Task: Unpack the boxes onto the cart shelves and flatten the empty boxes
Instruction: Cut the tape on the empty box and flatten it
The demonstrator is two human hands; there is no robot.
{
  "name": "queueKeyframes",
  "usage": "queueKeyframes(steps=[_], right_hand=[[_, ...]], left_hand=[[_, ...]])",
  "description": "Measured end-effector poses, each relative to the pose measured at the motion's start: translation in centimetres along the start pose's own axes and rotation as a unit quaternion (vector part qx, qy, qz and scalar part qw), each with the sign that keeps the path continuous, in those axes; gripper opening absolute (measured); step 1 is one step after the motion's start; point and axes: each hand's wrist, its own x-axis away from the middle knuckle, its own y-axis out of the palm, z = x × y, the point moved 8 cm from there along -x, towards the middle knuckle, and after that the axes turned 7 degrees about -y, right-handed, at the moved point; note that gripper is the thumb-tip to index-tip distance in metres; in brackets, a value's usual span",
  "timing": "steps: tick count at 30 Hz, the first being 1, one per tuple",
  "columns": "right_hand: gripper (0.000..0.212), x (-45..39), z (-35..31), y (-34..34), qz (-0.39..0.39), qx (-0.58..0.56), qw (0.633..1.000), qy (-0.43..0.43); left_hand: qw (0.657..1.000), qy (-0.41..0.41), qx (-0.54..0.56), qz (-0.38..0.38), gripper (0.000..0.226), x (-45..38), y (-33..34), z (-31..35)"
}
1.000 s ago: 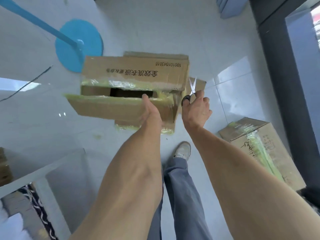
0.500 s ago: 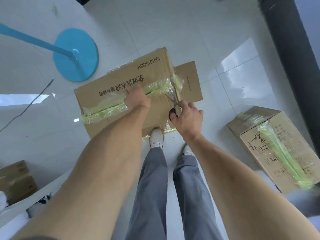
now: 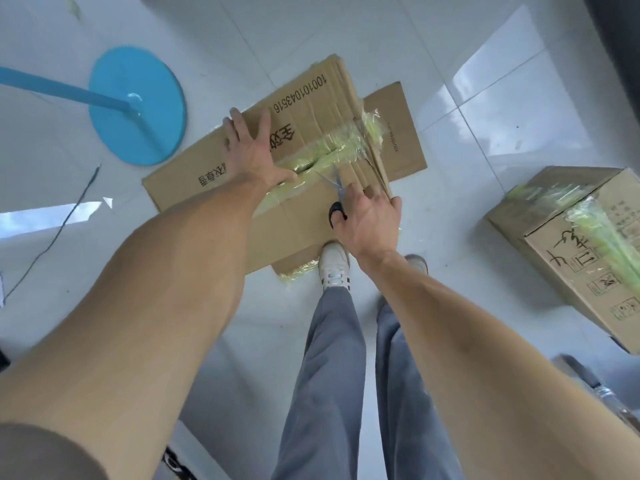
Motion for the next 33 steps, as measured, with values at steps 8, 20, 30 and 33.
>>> queueKeyframes(steps=[8,20,30,33], right_hand=[[0.032,-0.5,-1.0,-3.9,0.103,0.027,0.984,0.140],[0.031,-0.9,-3.9,-5.6,-0.021,0.135,0.982,0.132],[0.025,-2.2,-3.4,-5.7,-0.047,0.087,0.984,0.145],[0.022,-1.3,-2.8,-5.9,-0.033,0.080,0.992,0.095]], left_hand=[[0.995,0.092,-0.010,0.048,0.133,-0.2,-2.3,0.4],[0.991,0.130,-0.013,0.037,0.118,1.9,-2.3,-0.2],[0.990,0.117,-0.046,0.063,0.113,2.3,-2.1,1.0],[0.990,0.117,-0.040,0.070,0.112,2.6,-2.0,0.8]])
